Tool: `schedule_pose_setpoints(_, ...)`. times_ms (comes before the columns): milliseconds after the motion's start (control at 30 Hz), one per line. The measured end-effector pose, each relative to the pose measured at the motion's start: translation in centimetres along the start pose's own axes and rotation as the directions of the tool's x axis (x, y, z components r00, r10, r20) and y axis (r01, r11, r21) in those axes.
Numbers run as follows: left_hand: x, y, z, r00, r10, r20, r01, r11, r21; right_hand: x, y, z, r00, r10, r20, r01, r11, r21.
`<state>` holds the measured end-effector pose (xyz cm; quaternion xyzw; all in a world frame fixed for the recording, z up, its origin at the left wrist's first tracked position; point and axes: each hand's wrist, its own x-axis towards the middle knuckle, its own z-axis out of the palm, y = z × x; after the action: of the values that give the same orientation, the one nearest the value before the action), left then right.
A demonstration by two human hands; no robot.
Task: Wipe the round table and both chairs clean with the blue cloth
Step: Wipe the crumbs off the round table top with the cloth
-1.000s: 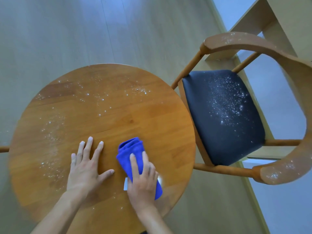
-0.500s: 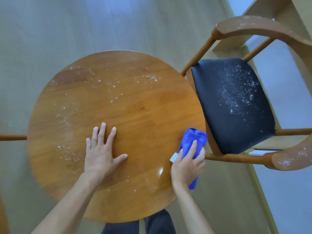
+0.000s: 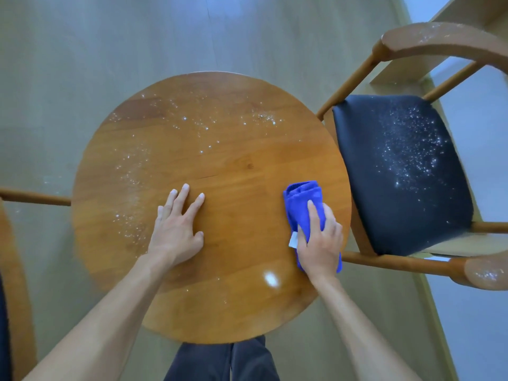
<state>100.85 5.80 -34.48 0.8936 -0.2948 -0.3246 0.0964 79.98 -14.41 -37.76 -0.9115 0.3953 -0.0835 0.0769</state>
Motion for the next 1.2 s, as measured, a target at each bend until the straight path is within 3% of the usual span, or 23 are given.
schedule_pose_setpoints(67, 0.1, 0.1, -0.1, 1.0, -0.018, -0.004, 0.018, 0.998, -0.054, -0.1, -2.4, 0.5, 0.976, 0.211, -0.055, -0.212, 0.977, -0.01)
schedule_pose_setpoints(133, -0.1, 0.3, -0.2, 0.999, -0.032, -0.031, 0.028, 0.994, -0.106, -2.3, -6.0, 0.9, 0.971, 0.239, -0.028, -0.239, 0.971, 0.011)
schedule_pose_setpoints(267, -1.6, 2.6, 0.5, 0.975, 0.009, -0.221, -0.053, 0.979, -0.195, -8.3, -11.7, -0.8, 0.983, 0.017, 0.182, -0.049, 0.984, 0.171)
schedule_pose_setpoints(367, -3.5, 5.5, 2.1, 0.944, 0.105, -0.313, -0.169, 0.968, -0.186, -6.7, -8.5, -2.7, 0.97, -0.069, 0.232, -0.022, 0.93, 0.367)
schedule_pose_setpoints(500, -5.9, 9.5, 7.1, 0.959, 0.124, -0.254, -0.122, 0.992, 0.023, -1.6, -1.8, -1.7, 0.989, -0.029, 0.143, 0.002, 0.982, 0.188)
schedule_pose_setpoints(600, -6.1, 11.8, 9.5, 0.968, 0.013, -0.251, 0.001, 0.999, 0.054, -1.3, -0.4, 0.7, 0.978, -0.112, 0.173, 0.1, 0.992, 0.078)
schedule_pose_setpoints(733, -5.9, 13.5, 10.3, 0.961, -0.061, -0.271, 0.072, 0.997, 0.03, -1.9, 0.5, 2.4, 0.986, -0.13, 0.101, 0.128, 0.991, 0.026)
schedule_pose_setpoints(1000, -9.2, 14.0, 14.2, 0.946, 0.181, -0.27, -0.145, 0.978, 0.149, -2.1, 0.5, 3.2, 0.986, -0.166, 0.023, 0.167, 0.986, -0.024)
schedule_pose_setpoints(1200, -8.5, 7.2, 12.0, 0.861, 0.25, -0.442, -0.212, 0.968, 0.135, -2.0, -0.2, 2.6, 0.993, -0.106, 0.048, 0.104, 0.994, 0.04)
